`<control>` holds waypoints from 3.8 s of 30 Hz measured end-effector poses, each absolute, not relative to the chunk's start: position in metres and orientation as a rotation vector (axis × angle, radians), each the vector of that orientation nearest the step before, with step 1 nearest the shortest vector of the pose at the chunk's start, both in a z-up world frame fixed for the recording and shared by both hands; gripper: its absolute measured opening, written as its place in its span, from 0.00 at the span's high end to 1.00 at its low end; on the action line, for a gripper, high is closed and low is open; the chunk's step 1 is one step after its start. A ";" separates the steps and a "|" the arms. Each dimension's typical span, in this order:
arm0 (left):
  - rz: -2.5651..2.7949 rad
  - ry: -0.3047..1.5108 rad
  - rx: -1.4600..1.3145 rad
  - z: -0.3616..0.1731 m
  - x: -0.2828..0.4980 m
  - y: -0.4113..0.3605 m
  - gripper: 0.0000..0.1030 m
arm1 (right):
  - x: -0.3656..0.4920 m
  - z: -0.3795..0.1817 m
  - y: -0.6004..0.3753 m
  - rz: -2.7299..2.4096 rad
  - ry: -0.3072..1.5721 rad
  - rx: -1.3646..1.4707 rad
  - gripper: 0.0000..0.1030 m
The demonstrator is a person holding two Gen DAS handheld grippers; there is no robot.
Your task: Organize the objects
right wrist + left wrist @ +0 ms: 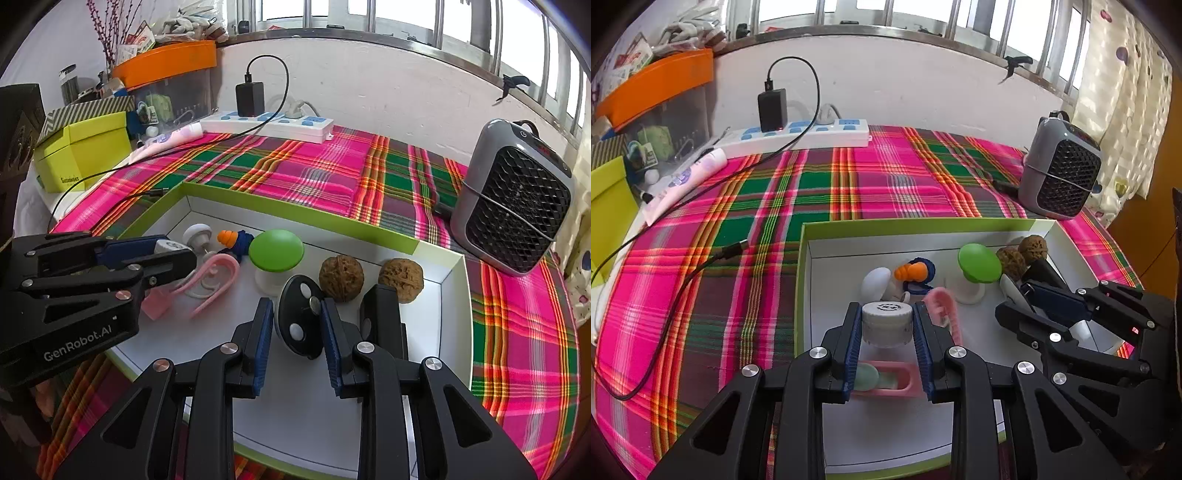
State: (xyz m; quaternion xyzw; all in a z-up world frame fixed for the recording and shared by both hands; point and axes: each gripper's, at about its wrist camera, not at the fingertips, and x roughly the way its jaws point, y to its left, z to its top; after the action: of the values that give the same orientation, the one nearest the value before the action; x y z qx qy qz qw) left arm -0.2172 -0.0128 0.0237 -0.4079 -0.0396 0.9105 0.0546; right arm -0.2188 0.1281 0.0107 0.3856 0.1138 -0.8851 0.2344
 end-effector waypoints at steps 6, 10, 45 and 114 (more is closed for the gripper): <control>2.765 -0.116 -1.240 0.024 -0.218 -0.013 0.75 | -0.220 0.010 0.127 -2.428 0.304 1.060 0.73; 2.764 -0.118 -1.241 0.023 -0.218 -0.013 0.75 | -0.219 0.010 0.127 -2.431 0.304 1.058 0.73; 2.826 -0.038 -1.158 0.050 -0.173 0.000 0.67 | -0.187 0.030 0.146 -2.486 0.158 1.038 0.63; 2.831 -0.002 -1.349 0.009 -0.086 0.035 0.43 | -0.105 0.000 0.181 -2.606 0.165 1.256 0.47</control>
State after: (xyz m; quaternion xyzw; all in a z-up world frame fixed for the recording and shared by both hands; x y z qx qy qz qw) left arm -0.0856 0.0349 0.0095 -0.4302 -0.0005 0.9027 0.0029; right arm -0.1046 0.1812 -0.0004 0.4304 0.0566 -0.8926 0.1217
